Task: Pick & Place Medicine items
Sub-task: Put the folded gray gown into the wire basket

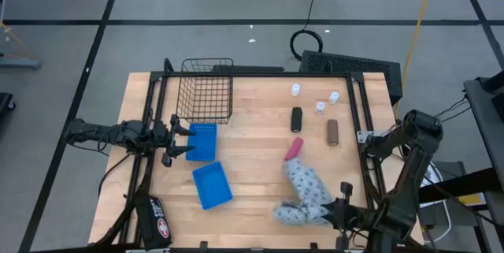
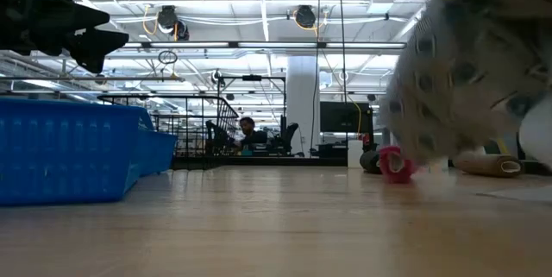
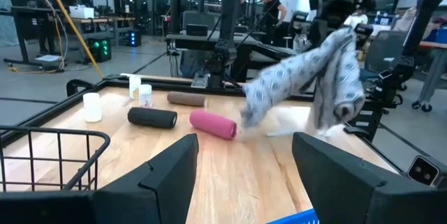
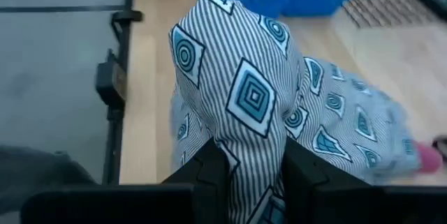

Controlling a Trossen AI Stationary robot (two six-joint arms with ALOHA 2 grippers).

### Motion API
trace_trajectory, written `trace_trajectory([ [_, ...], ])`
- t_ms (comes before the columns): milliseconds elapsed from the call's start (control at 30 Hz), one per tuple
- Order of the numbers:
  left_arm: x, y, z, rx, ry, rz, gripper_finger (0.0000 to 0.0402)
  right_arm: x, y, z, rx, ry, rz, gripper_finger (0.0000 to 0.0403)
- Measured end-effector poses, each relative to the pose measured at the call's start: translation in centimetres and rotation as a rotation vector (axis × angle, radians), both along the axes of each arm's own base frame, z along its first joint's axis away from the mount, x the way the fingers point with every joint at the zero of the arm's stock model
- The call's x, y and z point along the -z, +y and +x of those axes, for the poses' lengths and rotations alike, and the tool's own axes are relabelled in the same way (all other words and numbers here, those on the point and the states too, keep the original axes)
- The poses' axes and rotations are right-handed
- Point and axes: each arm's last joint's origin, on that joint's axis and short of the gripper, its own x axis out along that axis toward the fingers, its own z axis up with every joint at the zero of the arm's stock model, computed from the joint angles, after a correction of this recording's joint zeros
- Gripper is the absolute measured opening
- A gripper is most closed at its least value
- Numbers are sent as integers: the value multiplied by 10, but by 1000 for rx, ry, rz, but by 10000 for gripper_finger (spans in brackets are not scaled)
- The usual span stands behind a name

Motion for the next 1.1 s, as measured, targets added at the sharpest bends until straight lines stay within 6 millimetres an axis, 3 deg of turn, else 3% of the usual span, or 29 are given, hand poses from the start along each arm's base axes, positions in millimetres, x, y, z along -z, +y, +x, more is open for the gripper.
trace_trajectory([
  [333, 0, 0, 0, 0, 0, 0, 241, -52, -5, -2, -174, -234, -126, 66],
  [467, 0, 0, 0, 0, -1, 0, 241, -54, -9, 4, -159, -254, -218, 66],
  [667, 0, 0, 0, 0, -1, 0, 241, -51, -14, 22, -141, -260, -196, 66],
  [1100, -7, 1, 0, -31, -70, -43, 241, -88, -4, 36, -285, -471, -83, 66],
])
